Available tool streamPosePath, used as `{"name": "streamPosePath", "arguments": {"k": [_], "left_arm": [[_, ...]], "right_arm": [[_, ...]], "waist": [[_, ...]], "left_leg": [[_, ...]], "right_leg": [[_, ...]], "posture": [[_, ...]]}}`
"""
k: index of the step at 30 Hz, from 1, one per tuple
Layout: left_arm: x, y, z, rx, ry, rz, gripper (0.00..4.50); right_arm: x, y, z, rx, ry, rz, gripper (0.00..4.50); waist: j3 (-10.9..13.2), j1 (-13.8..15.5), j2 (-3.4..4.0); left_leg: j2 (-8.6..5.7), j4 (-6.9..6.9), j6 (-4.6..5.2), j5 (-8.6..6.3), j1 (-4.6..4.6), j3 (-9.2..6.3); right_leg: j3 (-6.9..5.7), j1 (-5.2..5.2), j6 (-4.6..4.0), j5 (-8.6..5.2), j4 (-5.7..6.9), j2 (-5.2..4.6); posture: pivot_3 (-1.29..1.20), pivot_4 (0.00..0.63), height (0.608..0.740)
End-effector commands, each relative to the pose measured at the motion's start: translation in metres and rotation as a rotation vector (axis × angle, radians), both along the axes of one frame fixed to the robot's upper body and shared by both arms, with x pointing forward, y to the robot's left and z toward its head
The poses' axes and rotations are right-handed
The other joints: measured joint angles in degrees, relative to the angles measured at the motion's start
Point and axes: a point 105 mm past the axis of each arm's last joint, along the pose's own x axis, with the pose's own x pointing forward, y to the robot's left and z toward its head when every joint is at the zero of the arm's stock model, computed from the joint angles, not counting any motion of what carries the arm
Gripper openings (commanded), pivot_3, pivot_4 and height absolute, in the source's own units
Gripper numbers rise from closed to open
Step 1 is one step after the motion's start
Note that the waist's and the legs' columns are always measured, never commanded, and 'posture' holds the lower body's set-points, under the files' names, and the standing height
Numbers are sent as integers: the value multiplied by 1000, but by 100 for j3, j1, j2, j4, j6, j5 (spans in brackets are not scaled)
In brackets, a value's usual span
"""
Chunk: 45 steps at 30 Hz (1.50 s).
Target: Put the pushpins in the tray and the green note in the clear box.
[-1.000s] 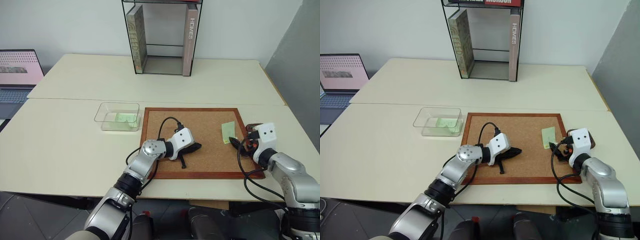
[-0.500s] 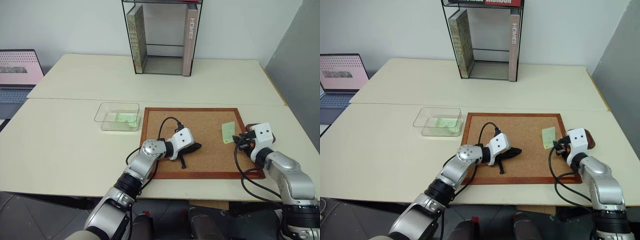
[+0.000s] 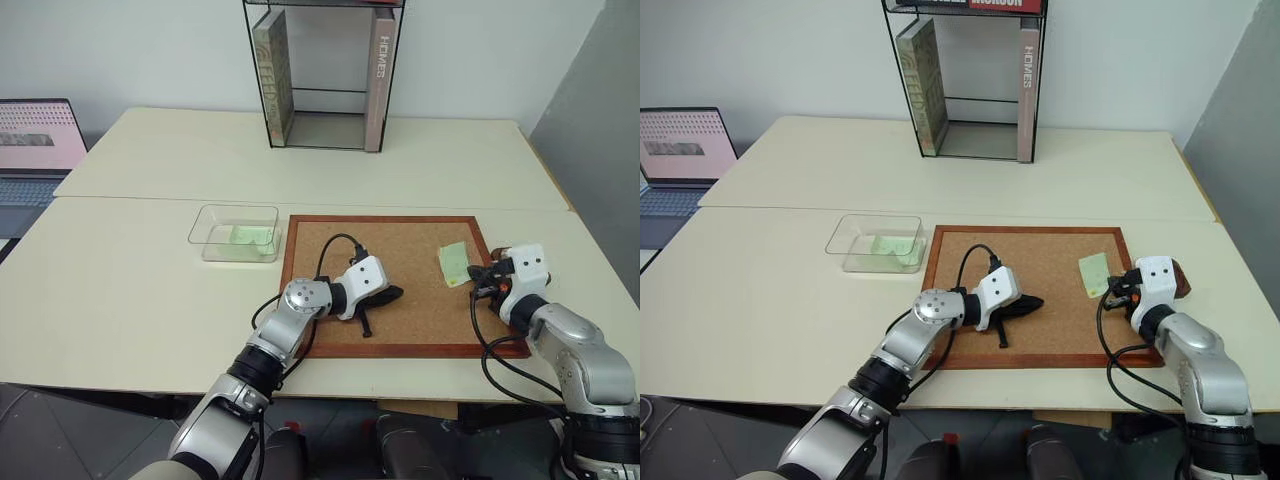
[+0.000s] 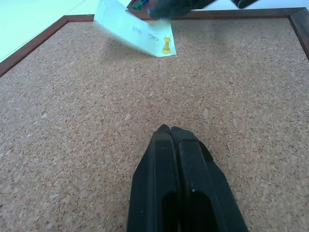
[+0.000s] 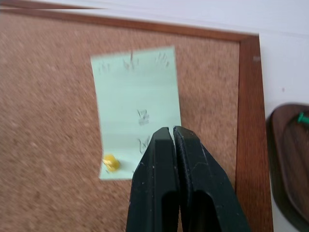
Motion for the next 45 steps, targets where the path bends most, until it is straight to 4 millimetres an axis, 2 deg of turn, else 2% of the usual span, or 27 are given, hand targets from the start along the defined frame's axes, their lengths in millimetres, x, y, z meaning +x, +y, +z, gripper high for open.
{"name": "streamPosePath", "arguments": {"k": [1,6,11,17,25,31,40,41,42,45], "left_arm": [[-5,0,-16,45,39,-3,0],[-5,-1,-16,46,38,-4,0],[-5,-1,-16,46,37,-7,0],[-5,-2,-16,49,33,-14,0],[-5,-3,-16,49,30,-15,0],[-6,-2,-16,50,29,-13,0],[-5,-2,-16,50,29,-9,0],[-5,-2,-16,50,28,-9,0],[-5,-2,-16,50,28,-10,0],[-5,-1,-16,51,26,-11,0]], "right_arm": [[-2,4,31,7,-94,13,7],[-3,1,45,-2,-130,-2,7],[-1,-14,50,-31,-138,-70,7],[7,-53,40,-58,-93,-236,7],[18,-75,22,-64,-24,-313,7],[26,-80,20,-72,-23,-326,1220],[26,-80,33,-89,-76,-332,3151],[26,-79,34,-91,-84,-329,3251],[24,-73,41,-77,-114,-298,3506],[13,-42,52,-27,-166,-145,3506]], "waist": [[0,0,0],[0,0,0],[0,1,0],[0,0,-1],[0,-2,0],[0,-2,1],[0,-2,0],[0,-2,0],[0,-2,0],[0,-2,1]], "left_leg": [[0,0,0,0,0,0],[0,-1,0,0,0,0],[0,-1,0,0,-1,0],[0,0,0,0,-1,1],[-1,-1,0,0,-1,4],[-1,-1,0,0,0,4],[-1,-1,0,0,-1,4],[-1,-1,0,0,-1,4],[-1,-1,0,0,-1,4],[-1,-2,0,0,-1,2]], "right_leg": [[1,0,0,0,0,0],[1,0,-1,0,-1,0],[1,0,-1,0,-3,0],[1,-1,-1,-1,-4,-1],[3,-1,-1,-1,-4,-1],[3,-1,-1,0,-2,-1],[3,-1,-1,0,-3,-1],[3,-1,-1,0,-3,-1],[3,-1,0,0,-3,-1],[3,-1,-1,0,-3,-1]], "posture": [[0,150,740],[0,150,740],[0,150,740],[0,150,740],[0,150,740],[0,150,740],[0,150,740],[0,150,740],[0,150,740],[0,150,740]]}}
